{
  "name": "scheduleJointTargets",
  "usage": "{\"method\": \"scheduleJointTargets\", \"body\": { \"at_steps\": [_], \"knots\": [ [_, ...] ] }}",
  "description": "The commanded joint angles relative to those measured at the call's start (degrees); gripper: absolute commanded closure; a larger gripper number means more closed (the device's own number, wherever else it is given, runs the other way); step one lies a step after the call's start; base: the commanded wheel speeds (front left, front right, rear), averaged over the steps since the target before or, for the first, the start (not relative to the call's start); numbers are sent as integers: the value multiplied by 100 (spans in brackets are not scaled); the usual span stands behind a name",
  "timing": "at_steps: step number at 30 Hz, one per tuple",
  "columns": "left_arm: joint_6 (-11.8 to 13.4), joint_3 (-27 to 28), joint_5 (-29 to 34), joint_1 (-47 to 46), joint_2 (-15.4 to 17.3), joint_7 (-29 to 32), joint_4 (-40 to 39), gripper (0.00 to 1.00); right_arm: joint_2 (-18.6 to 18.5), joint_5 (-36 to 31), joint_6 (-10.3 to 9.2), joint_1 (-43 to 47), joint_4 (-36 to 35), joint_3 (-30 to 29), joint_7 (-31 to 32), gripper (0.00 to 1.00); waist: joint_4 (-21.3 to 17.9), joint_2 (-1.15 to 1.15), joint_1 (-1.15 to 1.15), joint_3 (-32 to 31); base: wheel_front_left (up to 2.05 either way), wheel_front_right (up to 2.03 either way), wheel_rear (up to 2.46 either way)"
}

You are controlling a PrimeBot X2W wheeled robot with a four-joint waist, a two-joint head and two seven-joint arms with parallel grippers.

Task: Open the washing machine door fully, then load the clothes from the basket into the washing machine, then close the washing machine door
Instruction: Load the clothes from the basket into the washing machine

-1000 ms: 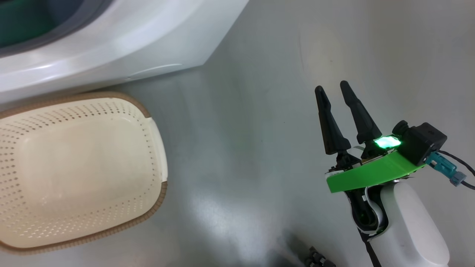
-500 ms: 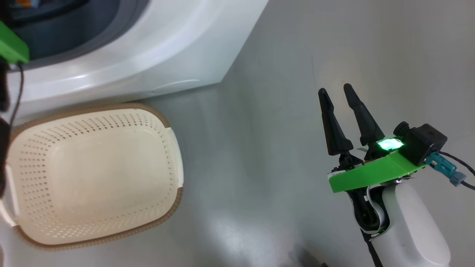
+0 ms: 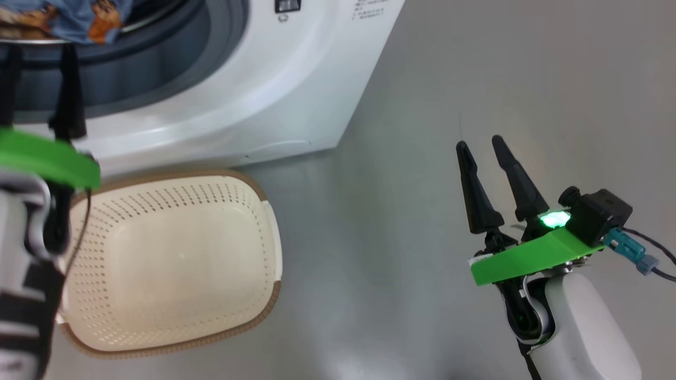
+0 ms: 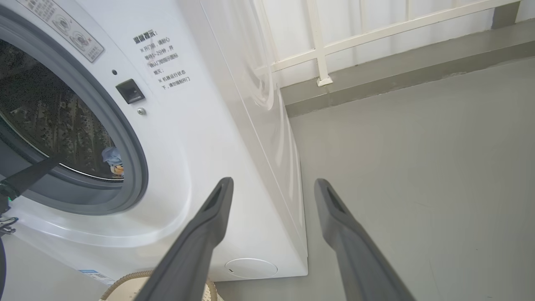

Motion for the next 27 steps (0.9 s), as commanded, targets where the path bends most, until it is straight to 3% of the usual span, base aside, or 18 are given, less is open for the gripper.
{"method": "scheduleJointTargets", "body": {
  "at_steps": [1,10,17,27],
  "knots": [
    [83,236,-17,196,287,-29,-287,0,14,-58,9,143,-108,90,-68,0,93,0,0,-210,0,0,0],
    [431,556,-107,1895,215,-30,-1752,0,10,-171,9,275,30,63,-68,0,257,0,0,-880,0,0,0],
    [633,812,-12,2959,-48,-30,-2456,0,-147,-126,9,448,157,68,-68,0,438,0,0,-1452,0,0,0],
    [594,1149,403,3905,-432,-30,-2780,0,-385,-18,9,735,261,70,-68,0,748,0,0,-2027,0,0,0]
  ]
}}
